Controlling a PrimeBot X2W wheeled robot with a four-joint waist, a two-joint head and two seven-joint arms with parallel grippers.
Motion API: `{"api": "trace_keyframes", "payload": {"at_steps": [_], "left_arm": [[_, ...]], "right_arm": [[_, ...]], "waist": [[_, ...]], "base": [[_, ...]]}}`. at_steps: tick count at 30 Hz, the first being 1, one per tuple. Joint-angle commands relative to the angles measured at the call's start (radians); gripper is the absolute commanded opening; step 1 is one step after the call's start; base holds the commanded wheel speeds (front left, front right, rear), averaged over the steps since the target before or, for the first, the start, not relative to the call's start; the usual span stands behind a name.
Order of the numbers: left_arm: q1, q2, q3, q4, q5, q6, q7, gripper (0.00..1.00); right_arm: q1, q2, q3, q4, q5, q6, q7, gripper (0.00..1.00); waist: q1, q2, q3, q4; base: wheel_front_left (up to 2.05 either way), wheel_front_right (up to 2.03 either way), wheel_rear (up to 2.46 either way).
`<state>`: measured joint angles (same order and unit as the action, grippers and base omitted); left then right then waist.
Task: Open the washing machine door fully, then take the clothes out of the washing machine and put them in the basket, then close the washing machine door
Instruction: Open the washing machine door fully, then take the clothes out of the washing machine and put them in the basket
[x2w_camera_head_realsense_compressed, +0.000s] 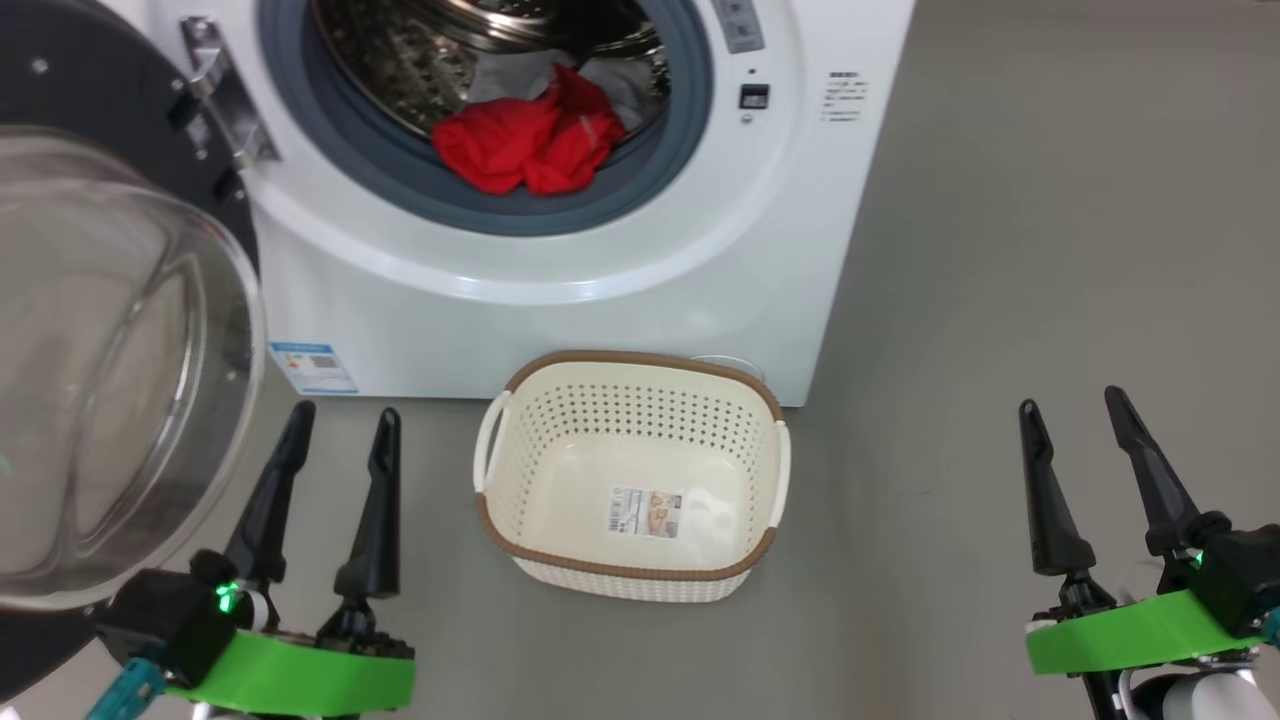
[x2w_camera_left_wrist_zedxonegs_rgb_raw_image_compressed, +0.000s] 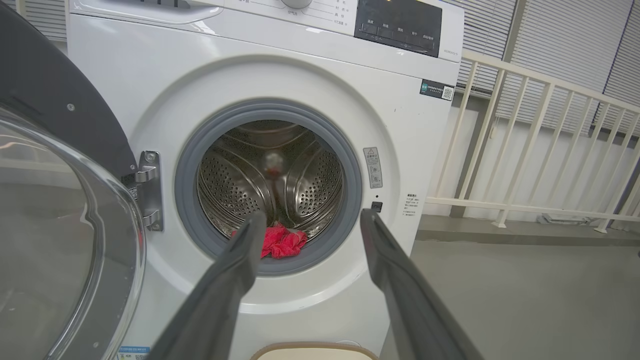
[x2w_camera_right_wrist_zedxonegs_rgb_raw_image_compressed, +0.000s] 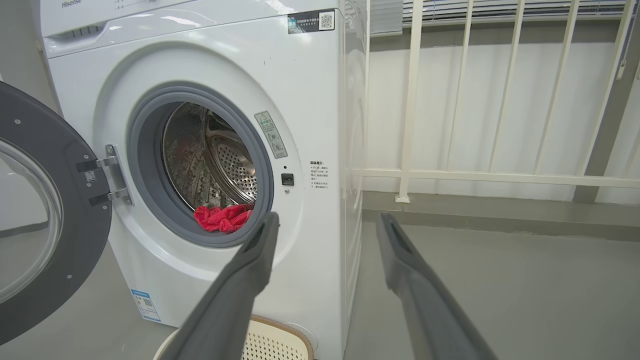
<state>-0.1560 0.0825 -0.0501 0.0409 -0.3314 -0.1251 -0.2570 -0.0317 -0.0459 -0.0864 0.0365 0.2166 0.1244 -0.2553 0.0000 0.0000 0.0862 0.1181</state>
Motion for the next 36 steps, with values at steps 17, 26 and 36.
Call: {"api": "trace_keyframes", "payload": {"at_steps": [17,26,36], "left_arm": [[0.082,0.011,0.044,-0.013,0.019,-0.006,-0.005,1.00],[0.134,0.018,0.059,-0.002,0.053,-0.001,-0.005,1.00],[0.169,0.018,0.067,0.010,0.070,0.001,-0.005,1.00]], "right_arm": [[0.055,-0.004,0.045,-0.117,-0.008,0.006,-0.006,1.00],[0.105,-0.004,0.030,-0.111,-0.003,0.006,-0.006,1.00],[0.129,-0.004,0.031,-0.110,-0.004,0.006,-0.006,1.00]], "waist": [[0.0000,0.0000,-0.015,-0.143],[0.0000,0.0000,-0.046,-0.149],[0.0000,0.0000,-0.080,-0.158]], "base": [[0.00,0.00,0.00],[0.00,0.00,0.00],[0.00,0.00,0.00]]}}
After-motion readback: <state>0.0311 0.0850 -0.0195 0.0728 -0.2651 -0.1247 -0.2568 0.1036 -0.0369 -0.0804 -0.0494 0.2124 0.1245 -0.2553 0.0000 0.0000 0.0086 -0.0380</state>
